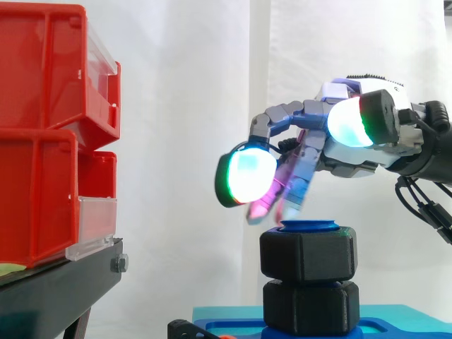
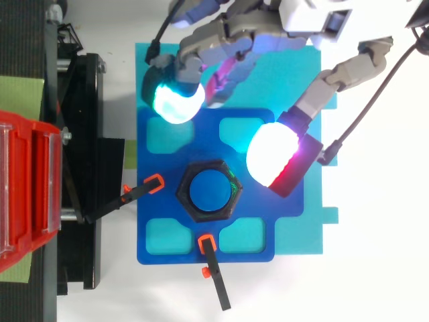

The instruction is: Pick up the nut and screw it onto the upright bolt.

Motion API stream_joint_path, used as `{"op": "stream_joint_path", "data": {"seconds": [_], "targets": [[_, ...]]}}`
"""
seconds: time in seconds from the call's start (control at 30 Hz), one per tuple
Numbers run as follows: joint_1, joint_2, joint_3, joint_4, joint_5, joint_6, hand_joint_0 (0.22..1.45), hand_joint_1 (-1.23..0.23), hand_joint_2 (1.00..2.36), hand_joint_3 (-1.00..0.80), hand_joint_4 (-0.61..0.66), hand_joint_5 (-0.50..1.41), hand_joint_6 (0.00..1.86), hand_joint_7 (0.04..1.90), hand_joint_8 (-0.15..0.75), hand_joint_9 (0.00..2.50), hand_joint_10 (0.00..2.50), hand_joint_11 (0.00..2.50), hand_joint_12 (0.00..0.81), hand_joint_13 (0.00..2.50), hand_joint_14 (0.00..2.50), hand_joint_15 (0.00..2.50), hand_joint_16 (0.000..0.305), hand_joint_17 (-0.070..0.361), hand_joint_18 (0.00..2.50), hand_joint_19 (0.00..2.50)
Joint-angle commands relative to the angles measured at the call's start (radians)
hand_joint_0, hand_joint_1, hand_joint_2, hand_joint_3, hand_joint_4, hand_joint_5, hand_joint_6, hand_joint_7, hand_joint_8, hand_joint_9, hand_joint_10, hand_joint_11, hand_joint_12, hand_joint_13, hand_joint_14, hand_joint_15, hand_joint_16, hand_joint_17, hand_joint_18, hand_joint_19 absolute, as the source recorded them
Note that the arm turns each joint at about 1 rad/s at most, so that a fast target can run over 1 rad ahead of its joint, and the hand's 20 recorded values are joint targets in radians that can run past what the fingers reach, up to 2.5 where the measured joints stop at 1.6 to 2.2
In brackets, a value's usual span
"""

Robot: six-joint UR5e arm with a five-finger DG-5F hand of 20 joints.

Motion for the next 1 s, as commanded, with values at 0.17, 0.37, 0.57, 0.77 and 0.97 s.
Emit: {"op": "stream_joint_path", "data": {"seconds": [0.17,0.37,0.57,0.77,0.97], "targets": [[0.026,-0.001,-0.016,-0.013,0.013,0.006,0.46,-0.32,1.00,-0.50,0.10,-0.19,0.50,0.62,0.173,0.30,0.00,0.00,0.305,0.09,0.00,0.00,0.036,0.082,0.00,0.00],[0.041,-0.005,-0.058,-0.004,0.019,0.006,0.45,-0.28,1.00,-0.50,0.04,-0.22,0.50,0.58,0.152,0.11,0.00,0.00,0.307,0.00,0.00,0.00,0.040,0.090,0.00,0.00],[0.057,-0.005,-0.093,0.054,0.042,0.017,0.45,-0.28,1.00,-0.50,0.04,-0.23,0.50,0.59,0.156,0.09,0.00,0.00,0.312,0.00,0.00,0.00,0.041,0.092,0.00,0.00],[0.063,-0.005,-0.095,0.060,0.045,0.043,0.45,-0.29,1.00,-0.50,0.08,-0.21,0.50,0.65,0.168,0.13,0.00,0.00,0.313,0.00,0.00,0.00,0.040,0.090,0.00,0.00],[0.063,-0.005,-0.095,0.062,0.045,0.035,0.45,-0.29,1.00,-0.50,0.09,-0.21,0.50,0.65,0.172,0.14,0.00,0.00,0.315,0.00,0.00,0.00,0.040,0.090,0.00,0.00]]}}
